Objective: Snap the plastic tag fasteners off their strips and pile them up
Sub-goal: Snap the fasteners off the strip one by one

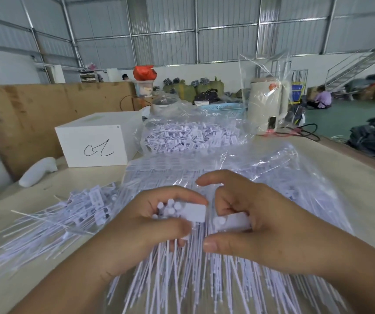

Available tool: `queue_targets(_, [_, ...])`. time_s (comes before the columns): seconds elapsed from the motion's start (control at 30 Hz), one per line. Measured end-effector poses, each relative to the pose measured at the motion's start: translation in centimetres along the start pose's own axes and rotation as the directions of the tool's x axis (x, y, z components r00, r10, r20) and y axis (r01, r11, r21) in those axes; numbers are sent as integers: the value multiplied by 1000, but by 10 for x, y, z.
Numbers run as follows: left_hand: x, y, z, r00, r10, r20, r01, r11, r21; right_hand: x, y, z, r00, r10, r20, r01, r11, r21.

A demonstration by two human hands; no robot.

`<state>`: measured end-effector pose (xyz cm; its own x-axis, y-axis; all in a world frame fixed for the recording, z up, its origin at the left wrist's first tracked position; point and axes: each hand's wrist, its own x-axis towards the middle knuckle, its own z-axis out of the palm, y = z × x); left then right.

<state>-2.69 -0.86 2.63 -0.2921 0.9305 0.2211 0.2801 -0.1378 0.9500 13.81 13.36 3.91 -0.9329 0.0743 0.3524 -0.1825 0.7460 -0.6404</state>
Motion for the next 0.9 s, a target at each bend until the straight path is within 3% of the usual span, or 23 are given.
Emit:
queue_targets(0.07, [1, 1, 0, 999, -20, -30, 21, 999, 37, 3, 4, 0, 998, -1, -64, -1, 999, -34])
queue_targets(0.2, [-2, 3, 1, 989, -48, 139, 45, 999, 25, 6, 3, 9, 989, 17, -145, -37, 990, -134])
queue_targets(0.27, [-3, 4, 1, 984, -42, 176, 42, 999, 5, 6, 8, 12, 984, 39, -175, -57, 994, -95])
queue_targets(0.33, [-4, 6, 4, 972, -20, 235, 22, 1000, -9, 7, 1, 12, 986, 101, -129, -109, 992, -58])
queue_targets(0.47, [-4, 6, 8, 957, -23, 290, 13, 999, 38, -3, 0, 14, 996, 48, -78, -60, 986, -154])
queue_targets(0.57, [-5, 6, 9, 949, 2, 316, -8, 1000, 18, 10, 0, 21, 997, 27, -74, -35, 994, -102])
queue_targets(0.63, [-5, 7, 11, 955, 20, 297, -19, 1000, -6, 16, 7, 17, 984, 116, -133, -120, 993, -21])
queue_targets(0.7, [-4, 6, 9, 975, 19, 219, -18, 1000, -5, 15, 14, 13, 982, 177, -68, -169, 980, 108])
queue_targets(0.77, [-4, 5, 7, 992, 13, 129, -14, 1000, 11, 10, 15, 10, 983, 181, -40, -180, 983, 28])
queue_targets(0.9, [-5, 6, 11, 998, 23, 66, -24, 999, 24, 9, 12, 2, 979, 167, -116, -161, 985, 61])
